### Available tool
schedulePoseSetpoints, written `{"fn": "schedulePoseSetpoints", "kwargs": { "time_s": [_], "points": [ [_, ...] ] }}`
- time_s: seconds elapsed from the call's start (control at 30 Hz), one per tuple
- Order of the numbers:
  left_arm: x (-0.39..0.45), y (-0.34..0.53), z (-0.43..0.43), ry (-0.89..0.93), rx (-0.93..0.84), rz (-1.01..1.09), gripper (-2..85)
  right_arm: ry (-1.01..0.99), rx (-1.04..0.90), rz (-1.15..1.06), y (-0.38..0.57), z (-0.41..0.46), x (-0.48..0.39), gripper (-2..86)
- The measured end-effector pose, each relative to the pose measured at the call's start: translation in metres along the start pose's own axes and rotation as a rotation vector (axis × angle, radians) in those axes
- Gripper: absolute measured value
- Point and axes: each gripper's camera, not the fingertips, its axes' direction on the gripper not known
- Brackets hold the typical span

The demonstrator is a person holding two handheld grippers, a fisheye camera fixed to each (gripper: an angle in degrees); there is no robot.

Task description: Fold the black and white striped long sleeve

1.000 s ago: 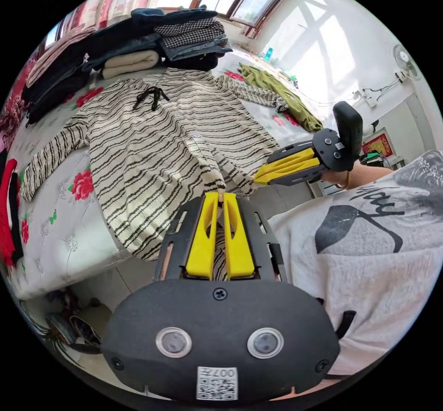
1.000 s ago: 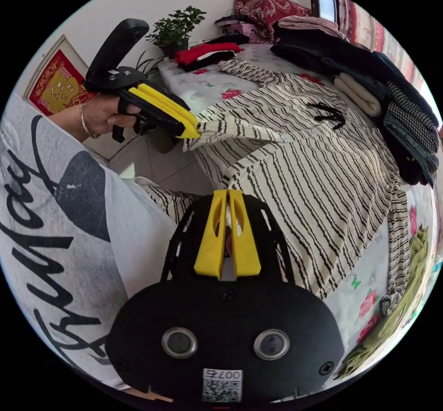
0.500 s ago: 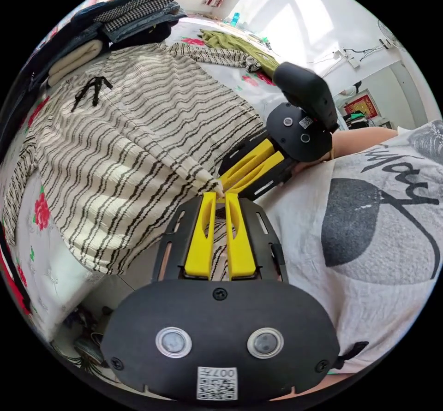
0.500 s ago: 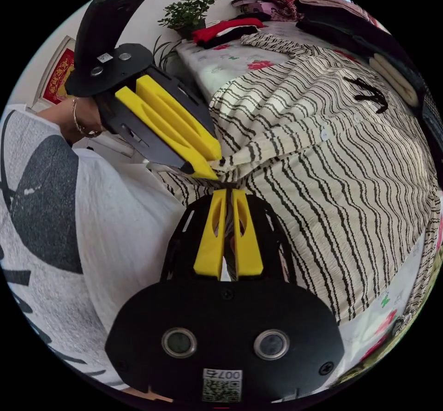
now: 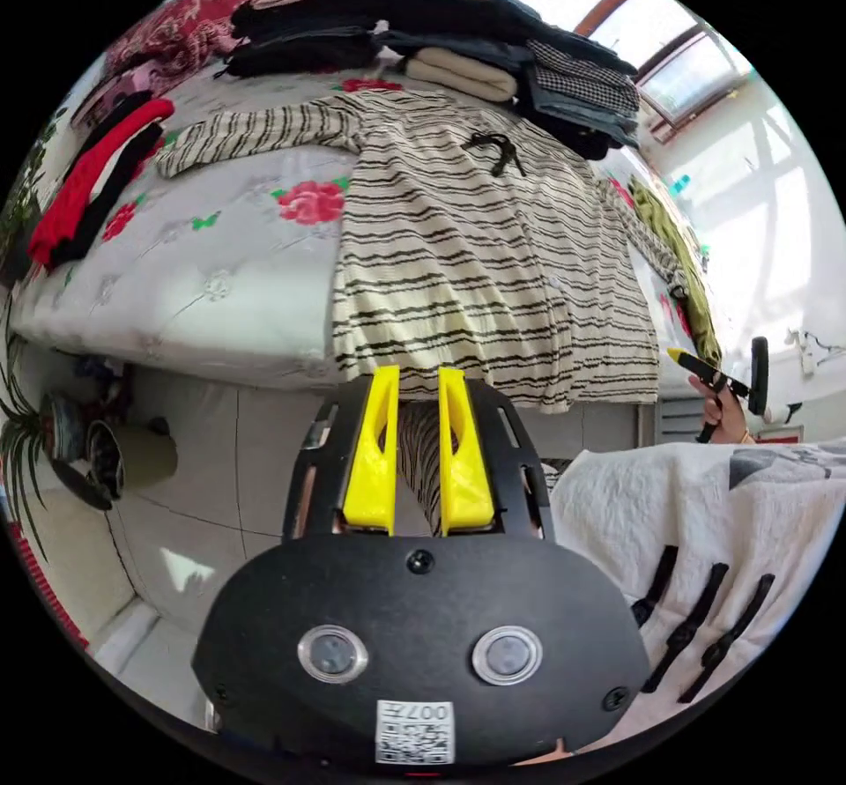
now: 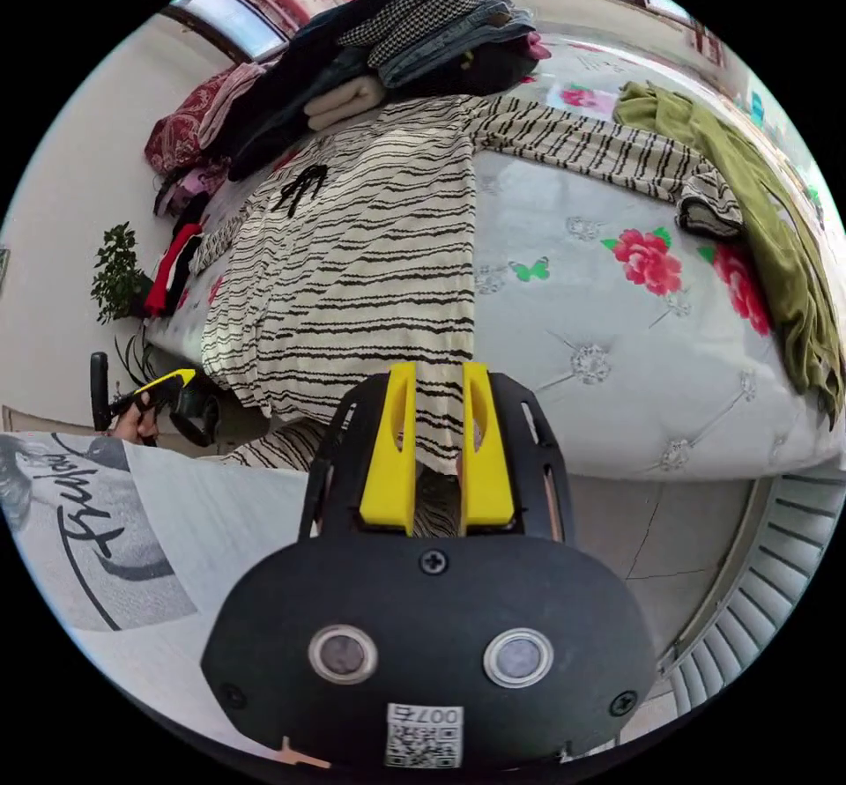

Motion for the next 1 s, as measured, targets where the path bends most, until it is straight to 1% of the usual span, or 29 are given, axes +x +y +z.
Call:
{"fn": "schedulePoseSetpoints", "kwargs": {
  "time_s": [0.03, 0.1, 0.13, 0.17, 0.2, 0.27, 0.37, 0.43, 0.47, 0.53, 0.6, 0.7, 0.8, 0.87, 1.0],
  "points": [
    [-0.003, -0.003, 0.001, -0.011, -0.007, -0.015, 8.5, -0.004, -0.012, 0.004, 0.001, 0.003, 0.001, 3.1],
    [-0.007, -0.015, 0.012, -0.028, -0.073, -0.039, 9.7, -0.023, -0.100, 0.004, 0.005, 0.021, -0.005, 3.2],
    [-0.006, -0.018, 0.016, -0.031, -0.091, -0.041, 10.0, -0.010, -0.088, -0.002, 0.007, 0.022, -0.008, 2.9],
    [-0.004, -0.024, 0.025, -0.038, -0.125, -0.042, 8.9, 0.055, -0.074, -0.009, 0.013, 0.023, -0.014, 2.1],
    [0.000, -0.030, 0.035, -0.050, -0.169, -0.042, 5.8, 0.102, -0.100, -0.009, 0.017, 0.027, -0.018, 1.2],
    [0.004, -0.036, 0.049, -0.098, -0.247, -0.051, 0.4, 0.087, -0.124, -0.011, 0.024, 0.027, -0.021, 0.4],
    [0.010, -0.040, 0.055, -0.052, -0.315, 0.022, -0.6, 0.110, -0.139, 0.001, 0.039, 0.022, -0.019, 0.0],
    [0.008, -0.039, 0.046, -0.050, -0.309, 0.032, -0.8, 0.106, -0.145, 0.019, 0.050, 0.019, -0.016, -0.1],
    [0.002, -0.039, 0.033, -0.024, -0.273, 0.012, -0.7, 0.074, -0.138, 0.041, 0.056, 0.016, -0.014, -0.2],
    [-0.014, -0.041, 0.005, 0.021, -0.173, -0.074, -0.5, 0.088, -0.119, 0.098, 0.062, 0.009, -0.013, -0.2],
    [-0.045, -0.049, -0.035, 0.070, -0.033, -0.230, 0.4, 0.115, -0.047, 0.130, 0.064, -0.008, -0.019, -0.2],
    [-0.092, -0.076, -0.072, 0.156, 0.122, -0.363, 6.3, 0.081, 0.021, 0.162, 0.053, -0.021, -0.031, -0.1],
    [-0.147, -0.122, -0.092, 0.241, 0.228, -0.479, 10.8, 0.035, 0.053, 0.133, 0.030, -0.022, -0.057, -0.2],
    [-0.178, -0.151, -0.098, 0.276, 0.282, -0.544, 12.1, 0.004, 0.070, 0.112, 0.016, -0.021, -0.077, -0.2],
    [-0.243, -0.212, -0.102, 0.288, 0.359, -0.698, 14.3, -0.078, 0.114, 0.072, -0.009, -0.019, -0.121, -0.2]
  ]
}}
